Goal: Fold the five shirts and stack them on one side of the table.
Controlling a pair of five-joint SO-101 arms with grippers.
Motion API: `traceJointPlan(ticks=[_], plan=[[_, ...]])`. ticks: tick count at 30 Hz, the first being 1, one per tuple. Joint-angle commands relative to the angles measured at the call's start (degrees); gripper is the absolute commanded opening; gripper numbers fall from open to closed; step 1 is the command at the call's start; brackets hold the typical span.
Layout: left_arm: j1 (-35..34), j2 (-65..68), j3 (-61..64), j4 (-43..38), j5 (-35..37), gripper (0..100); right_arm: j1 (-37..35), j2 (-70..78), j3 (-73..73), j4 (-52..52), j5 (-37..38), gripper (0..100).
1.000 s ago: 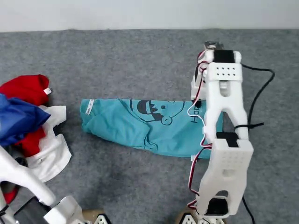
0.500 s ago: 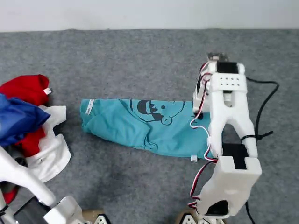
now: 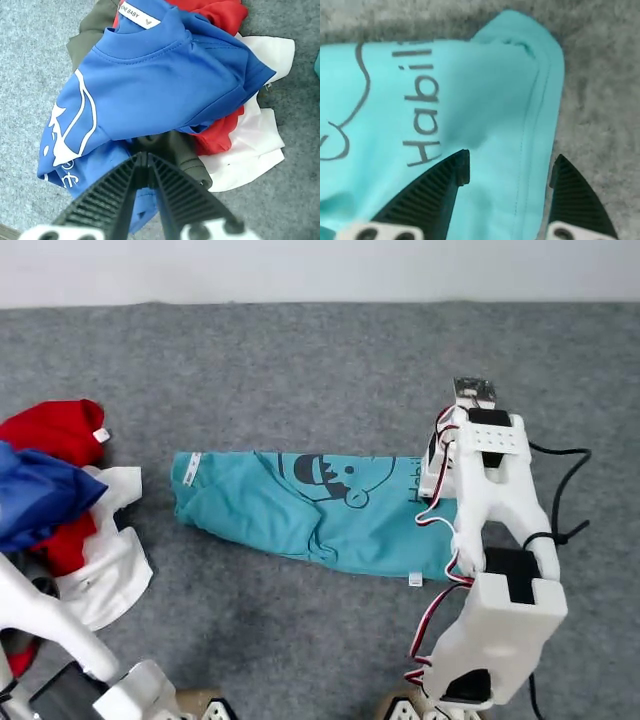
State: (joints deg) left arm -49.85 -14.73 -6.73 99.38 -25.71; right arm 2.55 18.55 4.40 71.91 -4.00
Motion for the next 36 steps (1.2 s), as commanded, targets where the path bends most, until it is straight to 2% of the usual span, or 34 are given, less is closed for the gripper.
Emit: traceJointPlan(ticks=[1,8,13,19,22,27,36], plan=[[1.23,-2.02,-0.22,1.14,-0.62,2,0.31,2.59,-0.7,-0.75,-0.62,26.5],[4.92,-2.37,-0.22,1.14,-0.62,2,-0.22,10.95,-2.55,4.35,-2.29,25.0],[5.19,-2.11,-0.22,1.14,-0.62,2,-1.98,10.51,-2.81,3.03,0.35,7.7],[5.19,-2.37,-0.22,1.14,-0.62,2,0.31,6.9,-2.55,3.65,0.97,0.6],[5.19,-2.46,-0.22,1.14,-0.62,2,2.77,3.65,-2.55,4.97,2.2,0.9],[5.27,-2.46,-0.22,1.14,-0.62,2,8.92,-0.75,-2.73,7.78,12.92,0.9],[5.27,-2.46,-0.22,1.14,-0.44,2,29.49,-1.89,-11.43,7.69,36.13,0.9]])
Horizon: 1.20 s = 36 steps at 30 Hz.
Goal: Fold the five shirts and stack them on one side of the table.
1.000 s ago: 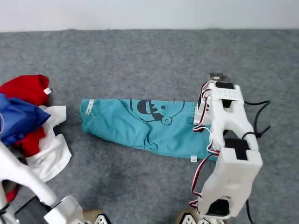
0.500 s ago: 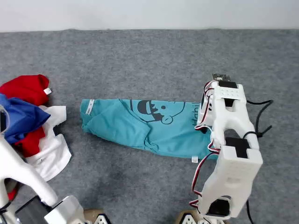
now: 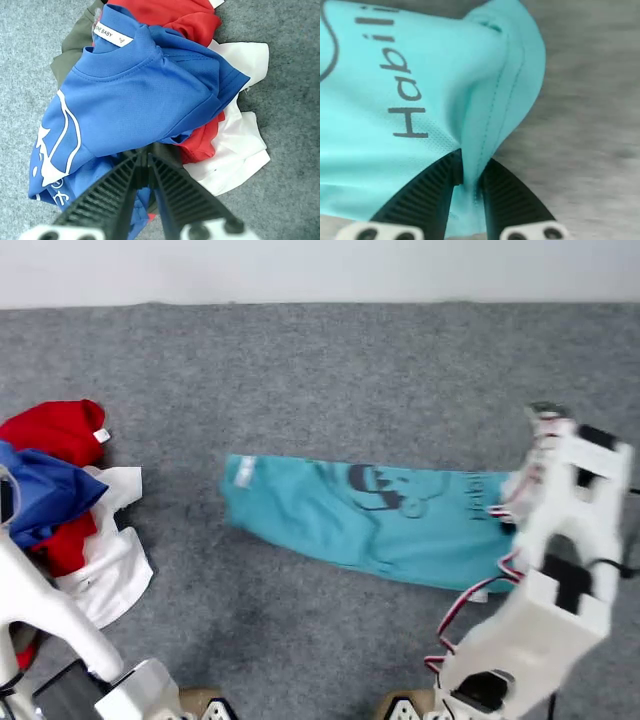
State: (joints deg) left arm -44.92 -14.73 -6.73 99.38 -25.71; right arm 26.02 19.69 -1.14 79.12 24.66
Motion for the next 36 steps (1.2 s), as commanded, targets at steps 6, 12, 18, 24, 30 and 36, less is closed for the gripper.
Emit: traceJointPlan(ticks=[6,12,18,24,30,36], plan=[[0.35,-2.46,-0.22,1.14,-0.35,2,10.33,-3.12,-10.64,5.93,16.79,0.9],[0.44,-2.37,-0.22,1.14,-0.26,2,-0.22,-8.13,-11.25,16.13,16.7,0.9],[0.35,-2.55,-0.22,1.14,-0.26,2,-14.11,-15.87,-11.25,21.67,11.43,0.9],[0.09,-2.55,-0.66,1.14,-0.26,2,-28.88,-18.68,-11.52,22.11,3.6,0.9],[1.05,-2.55,-0.57,1.05,-0.26,2,-41.89,-18.42,-11.43,16.92,-3.43,0.9],[1.67,-2.55,-0.57,1.05,-0.18,2,-48.57,-11.21,-11.52,8.84,-4.31,0.9]])
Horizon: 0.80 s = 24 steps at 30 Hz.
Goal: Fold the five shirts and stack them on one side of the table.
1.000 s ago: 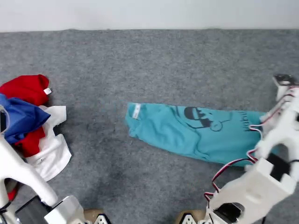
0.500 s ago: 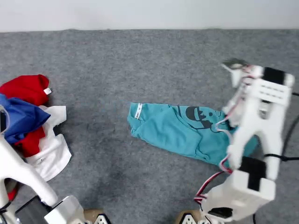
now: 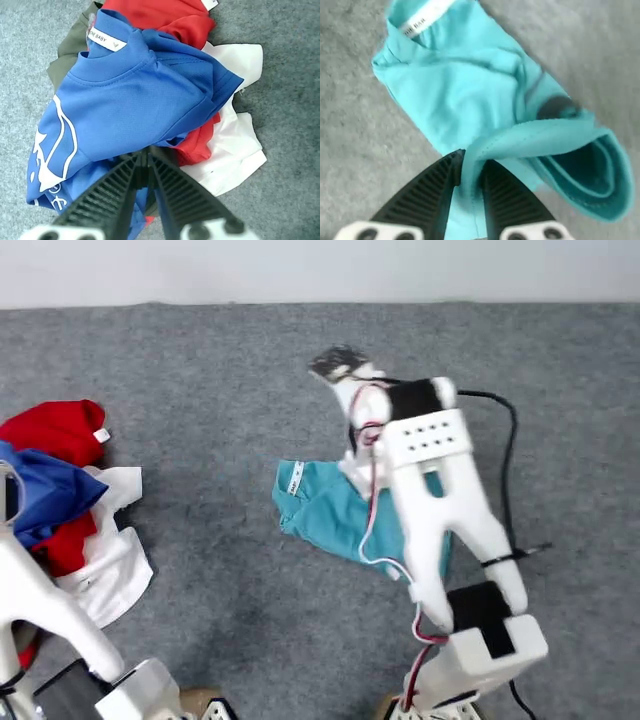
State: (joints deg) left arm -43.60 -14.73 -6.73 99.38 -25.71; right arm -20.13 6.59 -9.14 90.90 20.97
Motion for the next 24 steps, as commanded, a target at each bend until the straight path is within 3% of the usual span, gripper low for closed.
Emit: traceJointPlan(ticks=[1,16,24], plan=[[0.35,-2.55,-0.48,1.05,-0.18,2,-3.03,3.56,-3.52,-3.82,-0.62,0.9],[0.35,-2.55,-0.31,1.05,4.13,2,-6.46,15.25,-3.87,-16.04,-0.26,0.9],[0.44,-2.55,-0.31,1.05,4.13,2,-6.9,20.62,-15.38,-15.34,-0.53,1.7]])
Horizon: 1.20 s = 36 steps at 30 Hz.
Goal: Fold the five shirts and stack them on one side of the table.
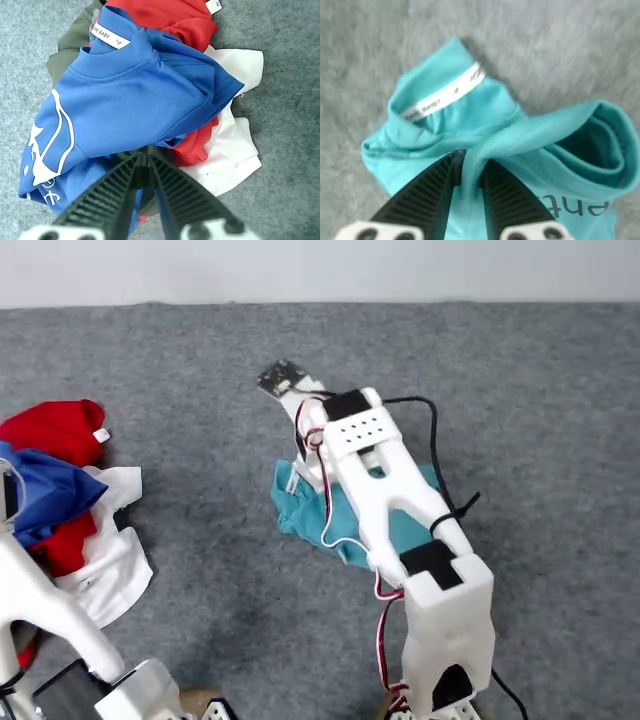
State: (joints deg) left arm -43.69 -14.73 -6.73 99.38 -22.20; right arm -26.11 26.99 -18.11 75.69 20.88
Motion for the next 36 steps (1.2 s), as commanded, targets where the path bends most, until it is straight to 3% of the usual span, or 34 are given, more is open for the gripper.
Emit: traceJointPlan(ticks=[1,7,12,15,19,27,31,36], plan=[[0.53,-2.55,-0.31,1.05,0.62,2,-1.45,0.84,-7.82,0.22,-0.44,3.3],[0.53,-2.46,-0.22,1.05,0.62,2,-6.02,4.0,-15.65,8.48,-0.53,23.2],[0.53,-2.46,-0.22,1.05,0.62,2,-6.37,4.62,-21.01,14.02,-0.53,24.3],[0.53,-2.46,-0.22,1.05,0.62,2,-4.7,4.44,-24.09,18.15,-0.26,18.8],[0.53,-2.46,-0.22,1.05,0.62,2,-0.31,4.7,-26.55,23.16,-0.18,0.1],[0.53,-2.46,-0.22,1.05,0.7,2,6.99,10.51,-26.46,26.42,3.25,0.9],[0.44,-2.46,-0.22,1.05,0.7,2,1.27,14.9,-26.46,26.86,3.16,0.9],[0.44,-2.46,-0.22,1.05,0.7,2,-12.0,15.25,-26.9,27.03,3.08,0.9]])
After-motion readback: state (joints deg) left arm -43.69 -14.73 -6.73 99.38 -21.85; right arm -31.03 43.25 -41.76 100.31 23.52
